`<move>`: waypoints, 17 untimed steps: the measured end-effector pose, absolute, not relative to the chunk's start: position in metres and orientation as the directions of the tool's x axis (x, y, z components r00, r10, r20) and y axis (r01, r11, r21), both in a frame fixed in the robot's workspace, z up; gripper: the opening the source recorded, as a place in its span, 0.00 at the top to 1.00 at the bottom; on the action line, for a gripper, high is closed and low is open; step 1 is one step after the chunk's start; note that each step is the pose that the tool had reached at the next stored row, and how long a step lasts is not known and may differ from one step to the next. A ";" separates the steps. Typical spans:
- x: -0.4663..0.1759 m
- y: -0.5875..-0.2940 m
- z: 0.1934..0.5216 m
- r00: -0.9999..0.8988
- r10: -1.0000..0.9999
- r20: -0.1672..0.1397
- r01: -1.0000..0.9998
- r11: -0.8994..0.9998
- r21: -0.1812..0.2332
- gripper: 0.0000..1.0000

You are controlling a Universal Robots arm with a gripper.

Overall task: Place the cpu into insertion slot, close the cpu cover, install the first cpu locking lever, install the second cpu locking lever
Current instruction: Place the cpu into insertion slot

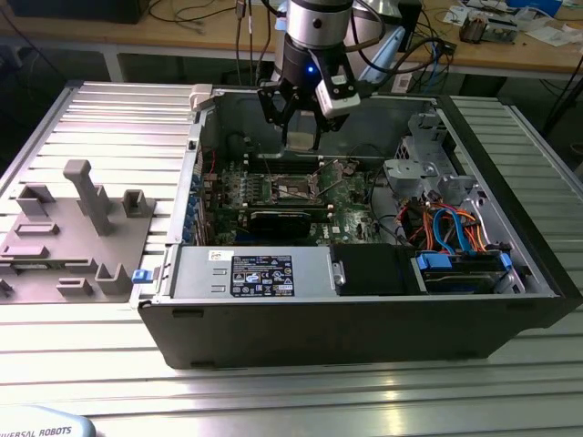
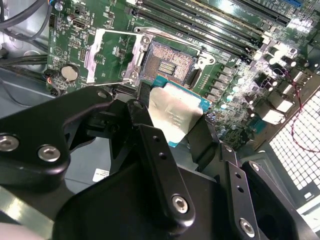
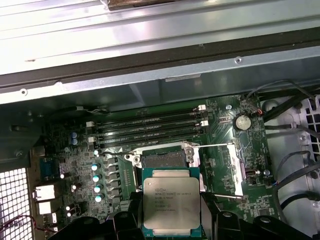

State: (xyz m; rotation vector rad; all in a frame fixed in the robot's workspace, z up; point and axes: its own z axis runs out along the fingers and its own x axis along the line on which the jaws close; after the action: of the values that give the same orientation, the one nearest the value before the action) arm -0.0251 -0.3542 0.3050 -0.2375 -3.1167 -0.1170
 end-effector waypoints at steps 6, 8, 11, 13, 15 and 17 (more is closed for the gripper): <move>-0.025 -0.355 0.304 -0.986 0.163 0.019 0.164 0.984 0.073 0.46; -0.025 -0.355 0.304 -0.986 0.167 0.019 0.168 0.983 0.074 0.46; -0.025 -0.355 0.304 -0.984 0.176 0.019 0.177 0.982 0.074 0.46; -0.025 -0.355 0.304 -0.983 0.183 0.019 0.184 0.980 0.074 0.46; -0.025 -0.355 0.303 -0.981 0.192 0.019 0.193 0.978 0.074 0.46; -0.025 -0.355 0.303 -0.979 0.202 0.019 0.203 0.977 0.073 0.46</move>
State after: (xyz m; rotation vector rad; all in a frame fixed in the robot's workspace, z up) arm -0.0252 -0.3553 0.3033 -0.3181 -3.1115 -0.1171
